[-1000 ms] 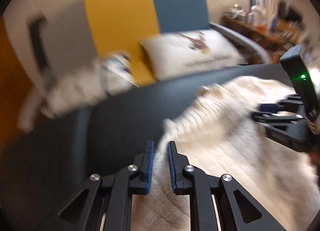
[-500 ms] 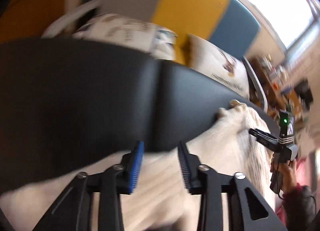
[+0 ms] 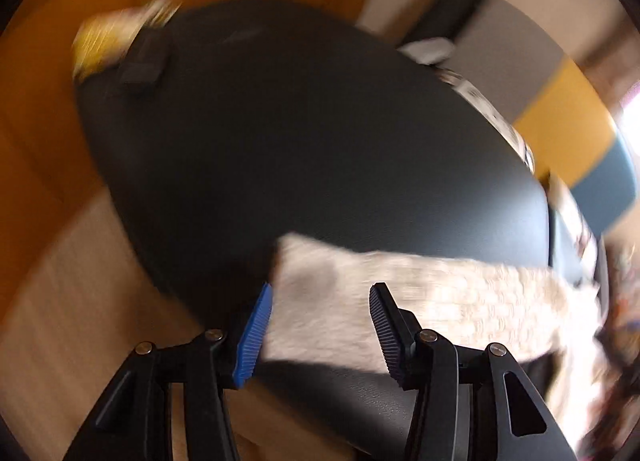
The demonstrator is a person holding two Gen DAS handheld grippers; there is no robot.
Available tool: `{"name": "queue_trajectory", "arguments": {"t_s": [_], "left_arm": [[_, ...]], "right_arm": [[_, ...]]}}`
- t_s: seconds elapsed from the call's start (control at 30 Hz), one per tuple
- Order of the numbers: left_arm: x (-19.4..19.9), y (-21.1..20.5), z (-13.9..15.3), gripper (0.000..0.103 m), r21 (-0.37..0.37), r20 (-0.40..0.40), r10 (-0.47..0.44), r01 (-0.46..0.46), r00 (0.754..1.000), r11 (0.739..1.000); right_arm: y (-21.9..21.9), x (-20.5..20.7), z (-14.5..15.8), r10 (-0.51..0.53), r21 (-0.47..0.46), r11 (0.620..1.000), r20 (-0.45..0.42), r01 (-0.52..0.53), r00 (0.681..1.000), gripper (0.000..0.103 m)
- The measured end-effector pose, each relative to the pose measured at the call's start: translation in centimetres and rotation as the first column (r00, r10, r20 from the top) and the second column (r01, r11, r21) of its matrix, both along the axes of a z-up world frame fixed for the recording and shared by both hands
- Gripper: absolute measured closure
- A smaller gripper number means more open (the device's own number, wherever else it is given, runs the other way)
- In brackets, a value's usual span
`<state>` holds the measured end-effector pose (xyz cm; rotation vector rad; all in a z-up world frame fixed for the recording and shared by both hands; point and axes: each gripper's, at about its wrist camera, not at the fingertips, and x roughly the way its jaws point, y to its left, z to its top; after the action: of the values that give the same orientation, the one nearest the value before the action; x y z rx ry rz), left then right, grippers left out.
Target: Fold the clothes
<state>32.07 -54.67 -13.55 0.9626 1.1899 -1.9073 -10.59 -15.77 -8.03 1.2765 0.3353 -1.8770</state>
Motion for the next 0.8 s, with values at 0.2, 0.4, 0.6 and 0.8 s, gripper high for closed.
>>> {"name": "queue_trajectory", "arguments": {"t_s": [0.2,0.4,0.6,0.8], "left_arm": [[2.9,-2.0,-2.0,0.050,0.080,-0.013,0.045,-0.044,0.999,0.996],[1.4,-1.0,-2.1,0.044,0.035,0.011,0.009,-0.010,1.000,0.999],[-0.7,1.2,-1.1,0.099,-0.083,0.028,-0.004,0.006,1.000,0.997],[-1.0,-0.7,1.9,0.100,-0.148,-0.061,0.117,-0.124,0.991,0.981]], "right_arm": [[-1.7,1.9,-0.3,0.037,0.003,0.999,0.033,-0.037,0.999,0.075],[-2.2,1.0,-0.1,0.050,-0.001,0.999,0.057,-0.050,0.997,0.075],[-2.2,0.5,-1.2,0.108,0.027,0.993,0.099,-0.111,0.989,0.075],[-4.7,1.0,-3.3,0.132,0.093,0.986,0.095,-0.141,0.987,0.075]]}}
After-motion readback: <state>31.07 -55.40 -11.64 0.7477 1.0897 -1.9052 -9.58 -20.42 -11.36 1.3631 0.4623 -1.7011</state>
